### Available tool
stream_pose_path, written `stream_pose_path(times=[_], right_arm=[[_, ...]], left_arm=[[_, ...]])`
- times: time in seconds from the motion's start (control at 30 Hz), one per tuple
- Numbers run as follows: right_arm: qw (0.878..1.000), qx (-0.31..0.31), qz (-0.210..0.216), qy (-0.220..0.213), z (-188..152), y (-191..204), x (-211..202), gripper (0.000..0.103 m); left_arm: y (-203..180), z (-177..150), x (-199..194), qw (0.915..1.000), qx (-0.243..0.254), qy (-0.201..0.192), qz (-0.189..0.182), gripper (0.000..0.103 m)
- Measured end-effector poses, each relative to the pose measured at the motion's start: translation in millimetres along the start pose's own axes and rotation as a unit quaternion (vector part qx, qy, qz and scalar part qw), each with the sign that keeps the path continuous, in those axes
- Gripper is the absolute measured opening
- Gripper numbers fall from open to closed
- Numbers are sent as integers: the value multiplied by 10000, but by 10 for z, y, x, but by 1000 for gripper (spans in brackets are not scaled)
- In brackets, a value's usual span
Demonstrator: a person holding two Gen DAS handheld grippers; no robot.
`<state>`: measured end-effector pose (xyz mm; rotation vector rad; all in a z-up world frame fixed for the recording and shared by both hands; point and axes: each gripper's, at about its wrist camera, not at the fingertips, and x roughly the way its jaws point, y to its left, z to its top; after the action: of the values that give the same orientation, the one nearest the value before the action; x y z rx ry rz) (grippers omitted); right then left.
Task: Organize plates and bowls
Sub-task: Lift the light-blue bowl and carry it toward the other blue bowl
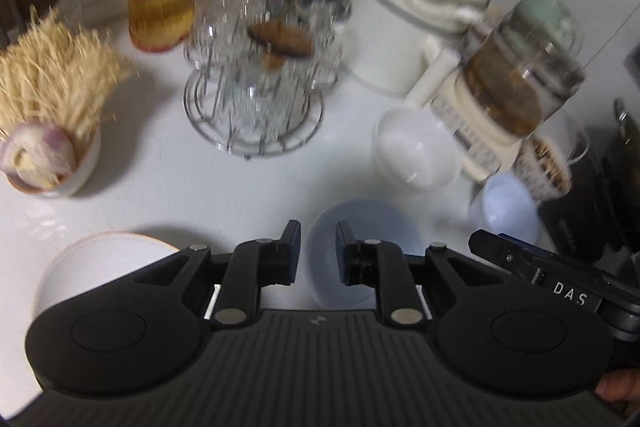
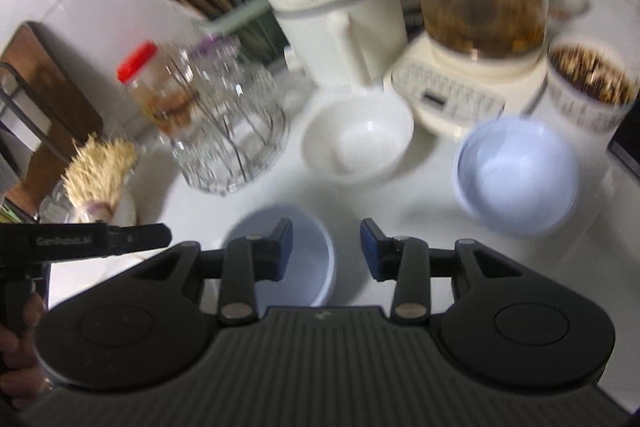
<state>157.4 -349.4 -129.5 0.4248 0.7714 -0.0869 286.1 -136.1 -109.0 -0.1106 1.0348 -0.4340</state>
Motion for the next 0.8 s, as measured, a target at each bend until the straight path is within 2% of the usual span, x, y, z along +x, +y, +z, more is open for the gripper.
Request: stream_pose_path(times=[0.23,0.4,0.47,0.8], right_arm=[[9983,-298,120,-481,189,194,-450,41],[9957,-488,94,-776,179,346,-752,41],[9943,-543,22,-913,142,395,-818,41],[9934,-543,-187,-991,-16,407,-914,41]], left_arm=[[-150,123,-536,9988,249,-392,-164,21],[-253,53,-872,9963,437,-678,-310,21],[-306,-51,-976,9936,630,-903,-238,21],[-329,-227,-1027,9930,790,-844,-261,21]])
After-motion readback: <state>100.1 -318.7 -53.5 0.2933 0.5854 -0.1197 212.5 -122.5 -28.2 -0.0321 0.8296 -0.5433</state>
